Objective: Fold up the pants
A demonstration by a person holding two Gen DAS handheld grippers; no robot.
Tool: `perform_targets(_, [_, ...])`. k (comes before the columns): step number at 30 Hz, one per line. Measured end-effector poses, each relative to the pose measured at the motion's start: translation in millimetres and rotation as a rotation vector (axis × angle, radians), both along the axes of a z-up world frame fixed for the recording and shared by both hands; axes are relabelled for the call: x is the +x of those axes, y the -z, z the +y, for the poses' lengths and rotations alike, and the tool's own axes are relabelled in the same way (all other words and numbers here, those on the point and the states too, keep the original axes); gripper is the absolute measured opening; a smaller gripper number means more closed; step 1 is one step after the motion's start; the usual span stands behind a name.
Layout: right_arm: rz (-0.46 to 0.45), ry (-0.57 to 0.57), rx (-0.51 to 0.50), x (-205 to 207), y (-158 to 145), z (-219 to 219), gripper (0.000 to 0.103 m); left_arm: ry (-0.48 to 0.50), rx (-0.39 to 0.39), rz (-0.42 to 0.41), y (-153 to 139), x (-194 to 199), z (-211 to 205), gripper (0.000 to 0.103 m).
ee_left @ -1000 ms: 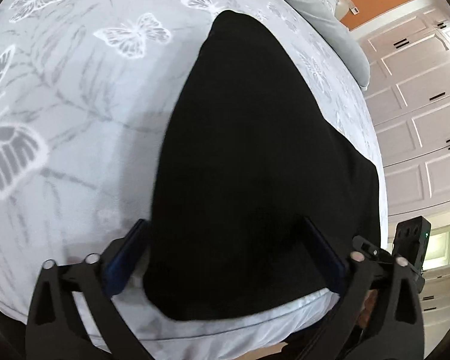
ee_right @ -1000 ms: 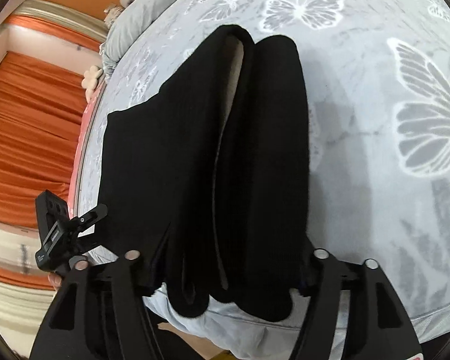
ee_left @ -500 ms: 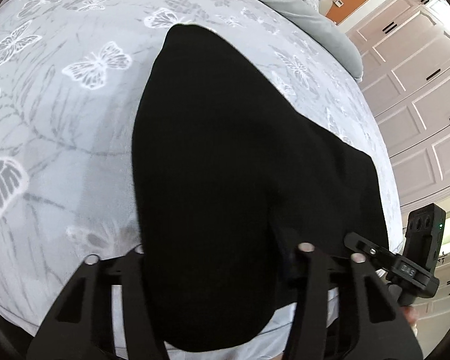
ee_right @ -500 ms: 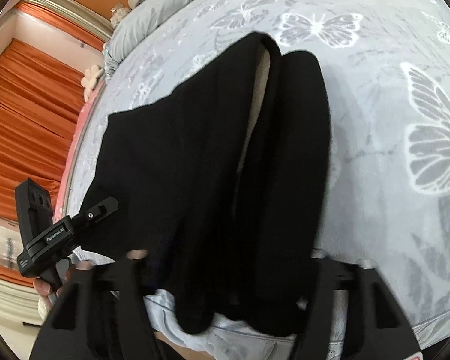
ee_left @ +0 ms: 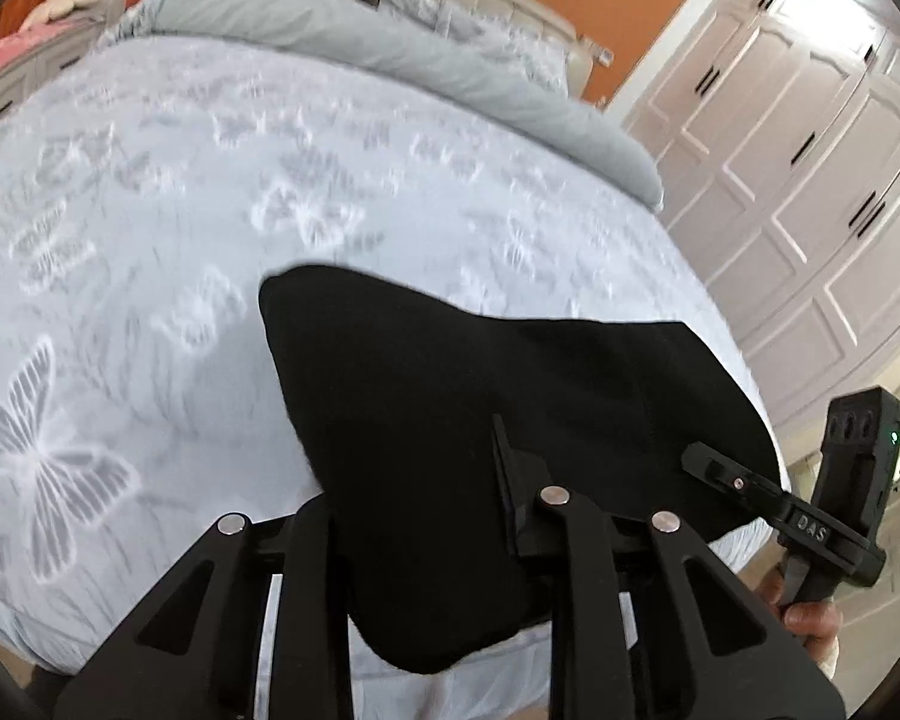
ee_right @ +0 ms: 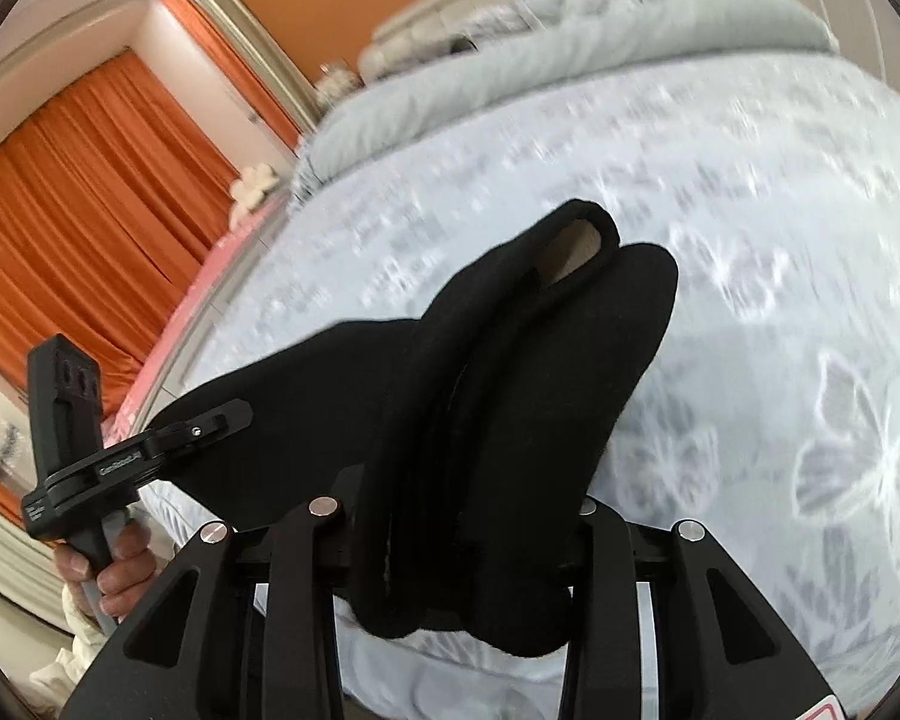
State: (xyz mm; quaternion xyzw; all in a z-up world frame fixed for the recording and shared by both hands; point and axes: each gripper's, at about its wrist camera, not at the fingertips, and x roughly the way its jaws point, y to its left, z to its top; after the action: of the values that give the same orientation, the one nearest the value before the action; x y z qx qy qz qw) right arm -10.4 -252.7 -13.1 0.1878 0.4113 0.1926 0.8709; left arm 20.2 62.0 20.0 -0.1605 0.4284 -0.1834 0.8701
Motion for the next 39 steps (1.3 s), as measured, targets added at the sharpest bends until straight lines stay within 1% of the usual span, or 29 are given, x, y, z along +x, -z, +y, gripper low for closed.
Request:
perform_targets(4, [-0.067,0.011,-0.007,11,-20,3,0.033,-0.026,-0.011,-0.062,-18,5,6,0.023])
perform_targets(5, [-0.08,0.016,-0.011,14,-25,4,0.033,-0.031,-0.009,-0.076,-20,-3,14,0.023])
perform_targets(10, [-0.106,0.037,0.003,33,-38,8,0.033,-0.047,0.025,-0.16,-46,6,4,0.023])
perform_targets(14, [-0.123,0.045,0.008,48,-53,6,0.033,-0.051,0.029,-0.197,-64,20,0,0.023])
perform_targets(19, [-0.16,0.038,-0.023,72,-78,11,0.033,-0.042,0.046,-0.218,-86,49,-5,0.023])
perform_targets(25, [-0.195,0.032,-0.038,117,-104,13,0.033,-0.048,0.102,-0.272,-117,87,-17,0.023])
perform_targets(31, [-0.228,0.031,-0.043,166,-122,16,0.033,-0.069,0.128,-0.305,-132,130,-22,0.023])
perform_targets(34, [-0.245,0.034,-0.04,194,-128,16,0.033,-0.082,0.143,-0.332,-138,157,-24,0.023])
perform_targets(37, [-0.257,0.037,-0.038,219,-129,15,0.033,-0.089,0.149,-0.361,-140,182,-27,0.023])
perform_targets(39, [-0.267,0.04,-0.039,236,-128,14,0.033,-0.094,0.169,-0.384,-138,198,-29,0.023])
